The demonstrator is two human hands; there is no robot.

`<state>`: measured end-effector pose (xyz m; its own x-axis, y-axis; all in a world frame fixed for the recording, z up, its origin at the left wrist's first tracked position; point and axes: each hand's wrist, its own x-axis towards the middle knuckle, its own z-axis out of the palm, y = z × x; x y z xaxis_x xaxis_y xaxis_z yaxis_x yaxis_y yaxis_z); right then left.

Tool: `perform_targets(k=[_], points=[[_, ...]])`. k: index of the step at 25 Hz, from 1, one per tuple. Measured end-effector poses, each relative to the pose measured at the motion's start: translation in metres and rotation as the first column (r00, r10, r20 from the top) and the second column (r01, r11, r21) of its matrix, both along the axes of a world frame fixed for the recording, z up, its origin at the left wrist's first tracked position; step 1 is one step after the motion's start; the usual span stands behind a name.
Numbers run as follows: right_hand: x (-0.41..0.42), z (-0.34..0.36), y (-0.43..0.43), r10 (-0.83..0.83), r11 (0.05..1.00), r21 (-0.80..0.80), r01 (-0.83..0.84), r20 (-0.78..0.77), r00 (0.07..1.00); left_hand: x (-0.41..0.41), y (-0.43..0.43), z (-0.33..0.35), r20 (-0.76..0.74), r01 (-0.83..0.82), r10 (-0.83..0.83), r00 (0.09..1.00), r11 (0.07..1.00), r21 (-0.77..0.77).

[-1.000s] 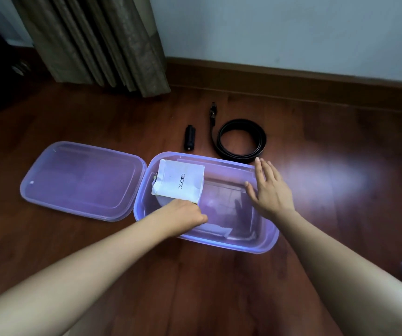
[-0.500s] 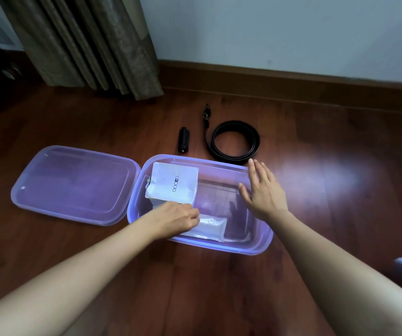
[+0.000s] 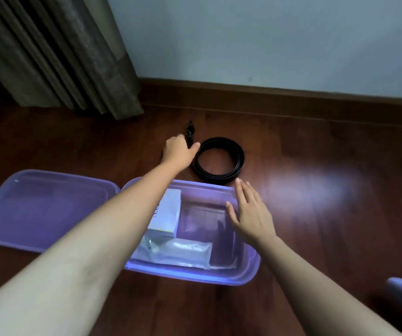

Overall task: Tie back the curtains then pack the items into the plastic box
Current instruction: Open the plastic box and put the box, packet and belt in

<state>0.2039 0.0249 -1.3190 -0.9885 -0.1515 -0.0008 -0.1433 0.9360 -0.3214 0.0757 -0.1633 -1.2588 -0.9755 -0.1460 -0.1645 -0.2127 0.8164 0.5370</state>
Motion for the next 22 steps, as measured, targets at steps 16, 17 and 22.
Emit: perform_targets(k=[16,17,22], points=[[0.0,-0.01,-0.001,-0.029,1.0,-0.011,0.028,-0.116,0.993,-0.047,0.037,-0.069,0.263,-0.126,0.132,0.956,0.991,-0.039],[0.0,-0.01,-0.001,-0.026,1.0,-0.007,0.025,-0.108,0.994,-0.048,0.035,-0.069,0.267,-0.162,0.145,0.953,0.986,0.043],[0.001,-0.004,-0.002,-0.05,0.995,-0.086,0.044,-0.07,0.996,-0.046,0.02,-0.055,0.261,-0.328,0.238,0.935,0.859,0.393]])
